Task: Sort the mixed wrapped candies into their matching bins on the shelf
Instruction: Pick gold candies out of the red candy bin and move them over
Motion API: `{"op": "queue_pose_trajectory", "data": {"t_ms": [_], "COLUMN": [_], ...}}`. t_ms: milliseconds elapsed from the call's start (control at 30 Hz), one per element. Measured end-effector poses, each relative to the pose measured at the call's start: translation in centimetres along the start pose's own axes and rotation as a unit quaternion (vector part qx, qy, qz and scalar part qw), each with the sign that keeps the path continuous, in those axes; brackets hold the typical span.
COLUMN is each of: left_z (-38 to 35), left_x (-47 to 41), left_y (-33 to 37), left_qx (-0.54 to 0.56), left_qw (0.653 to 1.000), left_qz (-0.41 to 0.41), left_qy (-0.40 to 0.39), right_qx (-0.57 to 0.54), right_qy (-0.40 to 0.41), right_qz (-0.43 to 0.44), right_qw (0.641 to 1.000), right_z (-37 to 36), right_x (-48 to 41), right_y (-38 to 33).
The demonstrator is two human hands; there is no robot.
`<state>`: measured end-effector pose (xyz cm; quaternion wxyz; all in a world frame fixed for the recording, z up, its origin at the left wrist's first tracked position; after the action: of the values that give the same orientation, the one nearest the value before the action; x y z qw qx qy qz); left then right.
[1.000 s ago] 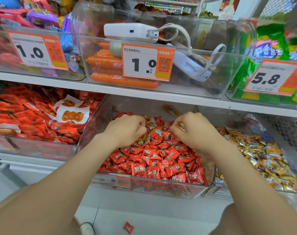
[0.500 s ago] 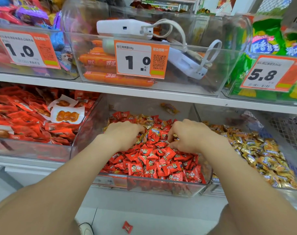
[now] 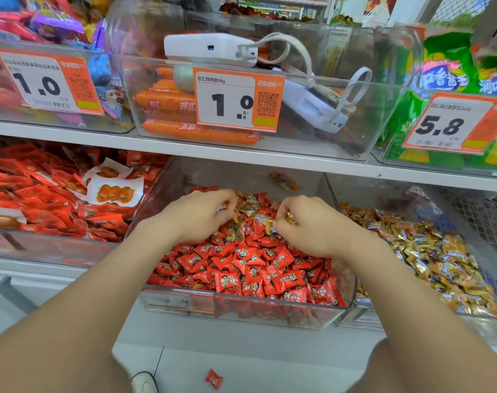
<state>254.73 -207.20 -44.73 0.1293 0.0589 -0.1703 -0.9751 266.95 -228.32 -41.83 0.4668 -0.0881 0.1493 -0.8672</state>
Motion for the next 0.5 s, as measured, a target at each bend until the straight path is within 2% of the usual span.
{"op": "queue_pose_trajectory", "data": {"t_ms": [167, 367, 500], "left_z": [1.2, 1.9, 2.0], "left_x": [2.1, 3.8, 4.5], "left_y": [-0.3, -1.3, -1.5], "left_qx": [0.111, 0.148, 0.143], "left_qw": [0.994, 0.988, 0.989], "left_qz": [0.005, 0.040, 0.025], "left_qy": [-0.023, -0.020, -0.008], "right_qx": [-0.027, -0.055, -0.063], "right_qy": [0.024, 0.038, 0.076], "right_qz": [-0.011, 0.005, 0.028], "right_qw": [0.999, 0.998, 0.995], "right_z": [-0.8, -2.3, -2.5], "right_x": [-0.6, -2.3, -3.2], "right_y": [-1.2, -1.5, -2.2]}}
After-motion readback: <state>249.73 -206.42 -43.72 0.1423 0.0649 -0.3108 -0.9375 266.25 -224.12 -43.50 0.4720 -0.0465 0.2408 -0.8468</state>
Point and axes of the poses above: each hand's wrist, its own x-axis away from the middle knuckle, its own z-axis out of the back of the hand, y = z × x, the point moved 1 cm from there along -x, towards the middle knuckle, and after that the axes turned 1 degree about y, right-handed, at the moved point
